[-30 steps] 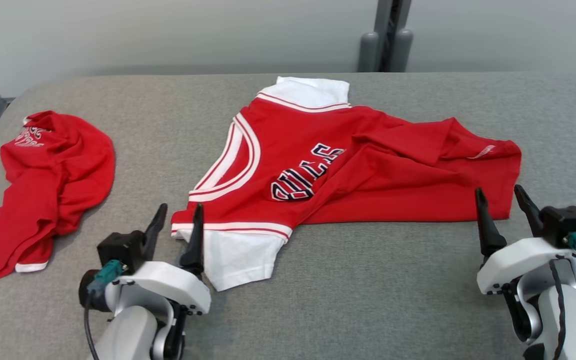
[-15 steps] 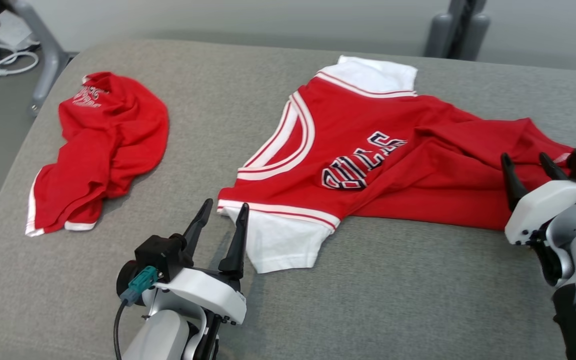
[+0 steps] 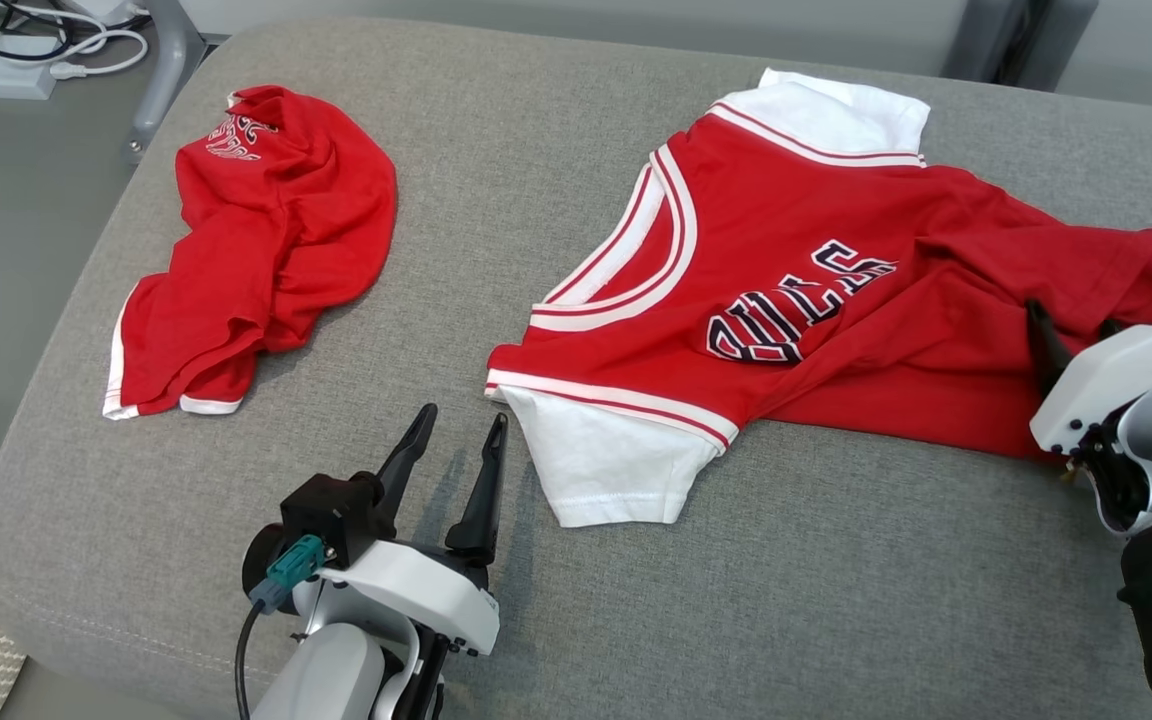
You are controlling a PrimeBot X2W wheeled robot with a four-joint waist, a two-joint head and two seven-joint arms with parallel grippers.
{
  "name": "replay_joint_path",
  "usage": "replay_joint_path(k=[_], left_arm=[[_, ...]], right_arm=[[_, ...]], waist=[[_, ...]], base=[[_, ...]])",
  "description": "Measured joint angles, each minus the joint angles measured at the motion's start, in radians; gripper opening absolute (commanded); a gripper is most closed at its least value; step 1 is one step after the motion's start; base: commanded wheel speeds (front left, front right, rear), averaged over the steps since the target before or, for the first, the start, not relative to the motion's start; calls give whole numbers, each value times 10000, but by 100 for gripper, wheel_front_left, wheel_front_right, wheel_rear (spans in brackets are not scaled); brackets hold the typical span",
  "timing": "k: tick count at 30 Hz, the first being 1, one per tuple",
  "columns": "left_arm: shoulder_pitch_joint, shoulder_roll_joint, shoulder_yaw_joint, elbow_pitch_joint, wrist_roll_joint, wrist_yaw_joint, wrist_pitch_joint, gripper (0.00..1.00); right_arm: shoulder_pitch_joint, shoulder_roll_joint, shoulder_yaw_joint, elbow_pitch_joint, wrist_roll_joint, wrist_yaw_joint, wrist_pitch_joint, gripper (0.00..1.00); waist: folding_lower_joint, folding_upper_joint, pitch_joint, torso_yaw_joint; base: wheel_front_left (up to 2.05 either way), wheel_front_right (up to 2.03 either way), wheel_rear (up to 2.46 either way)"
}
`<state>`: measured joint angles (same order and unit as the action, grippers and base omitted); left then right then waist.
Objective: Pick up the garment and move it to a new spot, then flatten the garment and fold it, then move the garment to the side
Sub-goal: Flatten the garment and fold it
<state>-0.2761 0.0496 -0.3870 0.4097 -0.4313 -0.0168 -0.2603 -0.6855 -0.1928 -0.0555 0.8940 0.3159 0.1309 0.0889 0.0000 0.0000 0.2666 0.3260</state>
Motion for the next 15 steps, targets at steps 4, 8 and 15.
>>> replay_joint_path(k=[4, 8, 15], left_arm=[[-13, -4, -58, -8, -54, 6, 0, 100], [-40, -6, -100, -2, -109, 52, 0, 100], [-21, -10, -159, 13, -213, 105, 0, 100]], right_arm=[[-171, -44, 295, 8, 253, 0, -345, 0], [-328, -192, 554, -234, 550, 0, -723, 0], [-590, -646, 596, -1400, 1172, 0, -846, 0]], waist=[[0, 0, 41, 20], [0, 0, 7, 16], [0, 0, -159, 47]], base=[[0, 0, 0], [0, 0, 0], [0, 0, 0]])
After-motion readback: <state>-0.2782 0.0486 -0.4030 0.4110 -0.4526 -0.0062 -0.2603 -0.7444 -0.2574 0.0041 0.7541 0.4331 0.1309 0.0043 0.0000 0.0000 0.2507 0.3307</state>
